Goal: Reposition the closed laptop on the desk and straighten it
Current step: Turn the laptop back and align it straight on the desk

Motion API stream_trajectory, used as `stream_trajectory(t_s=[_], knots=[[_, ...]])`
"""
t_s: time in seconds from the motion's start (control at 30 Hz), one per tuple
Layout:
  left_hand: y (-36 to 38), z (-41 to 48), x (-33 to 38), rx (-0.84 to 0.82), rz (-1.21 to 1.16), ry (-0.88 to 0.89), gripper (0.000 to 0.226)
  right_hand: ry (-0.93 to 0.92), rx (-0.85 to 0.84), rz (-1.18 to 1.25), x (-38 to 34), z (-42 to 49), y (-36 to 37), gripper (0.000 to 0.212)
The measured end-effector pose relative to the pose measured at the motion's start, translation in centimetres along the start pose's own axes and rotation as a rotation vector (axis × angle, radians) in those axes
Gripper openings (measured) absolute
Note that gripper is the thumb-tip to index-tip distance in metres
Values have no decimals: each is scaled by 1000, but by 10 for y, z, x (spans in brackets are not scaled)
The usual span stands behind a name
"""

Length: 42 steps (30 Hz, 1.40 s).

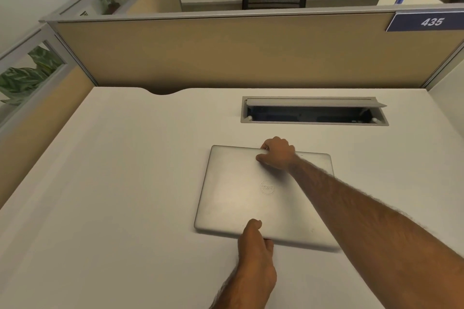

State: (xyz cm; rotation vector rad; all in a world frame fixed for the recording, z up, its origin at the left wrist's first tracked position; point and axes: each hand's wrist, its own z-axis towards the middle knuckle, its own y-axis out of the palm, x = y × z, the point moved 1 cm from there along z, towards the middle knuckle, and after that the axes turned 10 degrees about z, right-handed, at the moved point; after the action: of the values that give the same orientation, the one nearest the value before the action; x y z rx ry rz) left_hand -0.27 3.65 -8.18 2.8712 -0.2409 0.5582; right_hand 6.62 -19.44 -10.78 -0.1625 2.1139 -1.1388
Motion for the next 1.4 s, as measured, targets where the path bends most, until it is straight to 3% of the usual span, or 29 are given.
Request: stream_trajectory(t_s=[0.13,0.2,0.27,0.33,0.4,0.43,0.5,0.57,0.67,0.93,1.07,1.4], knots=[[-13,-11,19,-185,56,-61,22,-32,194,126,18,-34,-2,45],[-27,-11,38,-259,222,-93,28,-35,319,205,35,-56,-9,41],[-41,-3,65,-242,451,6,32,22,410,250,56,-79,-19,39],[-52,14,95,-51,631,329,24,145,474,278,76,-101,-29,41],[-56,34,122,256,911,650,24,294,508,309,93,-119,-36,48],[-55,44,132,357,1034,728,31,368,502,333,99,-126,-37,53],[-50,62,144,406,1140,735,45,483,449,392,110,-136,-33,60],[-40,74,147,358,1183,696,54,539,387,454,119,-140,-23,59],[-25,82,143,371,1227,685,55,568,350,521,125,-142,-10,39],[-8,90,140,495,1296,621,41,559,406,612,125,-132,-4,38],[-18,109,146,496,1217,635,41,564,426,738,127,-131,-12,46],[-32,120,132,447,1049,677,39,491,396,695,133,-134,-30,39]])
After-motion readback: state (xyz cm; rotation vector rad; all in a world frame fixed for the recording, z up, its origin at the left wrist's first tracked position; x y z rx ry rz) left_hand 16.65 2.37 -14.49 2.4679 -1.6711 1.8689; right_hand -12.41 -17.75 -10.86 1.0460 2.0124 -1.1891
